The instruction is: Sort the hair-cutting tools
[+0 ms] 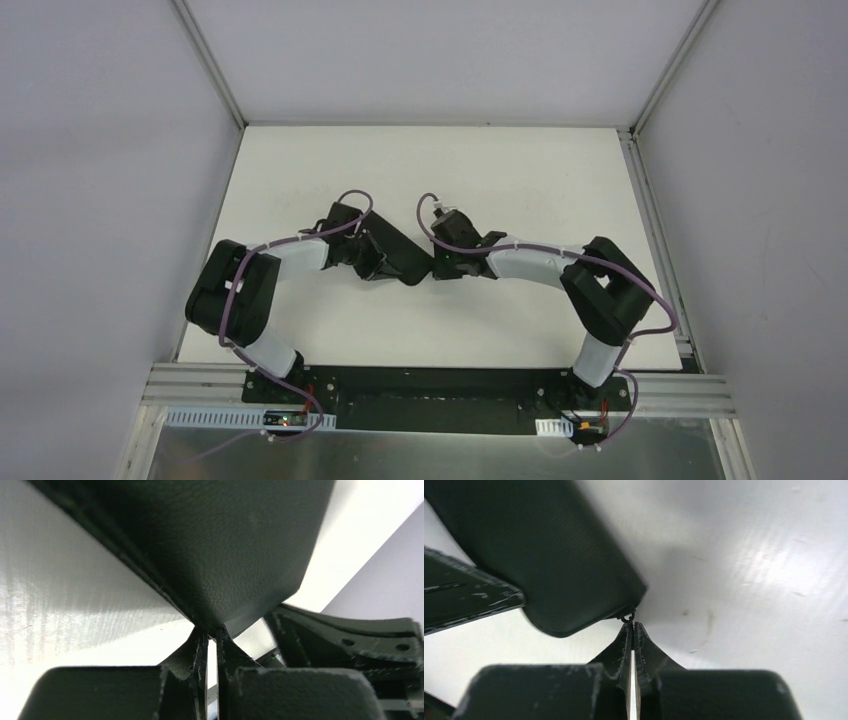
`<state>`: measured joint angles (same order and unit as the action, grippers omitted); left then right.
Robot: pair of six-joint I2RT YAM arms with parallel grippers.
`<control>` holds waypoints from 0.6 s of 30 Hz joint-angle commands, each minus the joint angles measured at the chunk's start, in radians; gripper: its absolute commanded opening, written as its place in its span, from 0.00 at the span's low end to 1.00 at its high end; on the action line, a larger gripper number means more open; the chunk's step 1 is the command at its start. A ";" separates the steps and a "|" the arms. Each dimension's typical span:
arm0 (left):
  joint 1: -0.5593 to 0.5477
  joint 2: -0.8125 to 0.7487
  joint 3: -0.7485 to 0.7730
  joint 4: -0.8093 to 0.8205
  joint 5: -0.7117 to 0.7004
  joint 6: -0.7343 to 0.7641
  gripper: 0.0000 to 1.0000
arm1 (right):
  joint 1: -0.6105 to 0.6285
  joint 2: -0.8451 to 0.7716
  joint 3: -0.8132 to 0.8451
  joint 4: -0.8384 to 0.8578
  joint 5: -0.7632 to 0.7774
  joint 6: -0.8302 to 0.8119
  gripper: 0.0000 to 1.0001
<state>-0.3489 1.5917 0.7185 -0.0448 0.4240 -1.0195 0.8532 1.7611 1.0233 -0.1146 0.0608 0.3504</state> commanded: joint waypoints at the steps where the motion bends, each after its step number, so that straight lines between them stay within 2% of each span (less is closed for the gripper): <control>1: 0.034 0.038 0.020 -0.163 -0.116 0.158 0.00 | -0.093 -0.021 0.005 -0.226 0.095 -0.083 0.00; 9: -0.047 0.072 0.071 -0.236 0.001 0.328 0.00 | -0.159 0.067 0.104 -0.177 0.018 -0.043 0.00; 14: -0.051 0.054 0.099 -0.289 0.016 0.410 0.00 | -0.161 0.031 0.089 -0.163 -0.011 -0.050 0.02; 18: -0.054 0.045 0.130 -0.306 0.021 0.461 0.00 | -0.191 -0.078 0.010 -0.157 0.023 -0.031 0.35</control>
<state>-0.3939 1.6436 0.8356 -0.1680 0.4633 -0.7040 0.7303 1.8027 1.0935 -0.2283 -0.0509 0.3264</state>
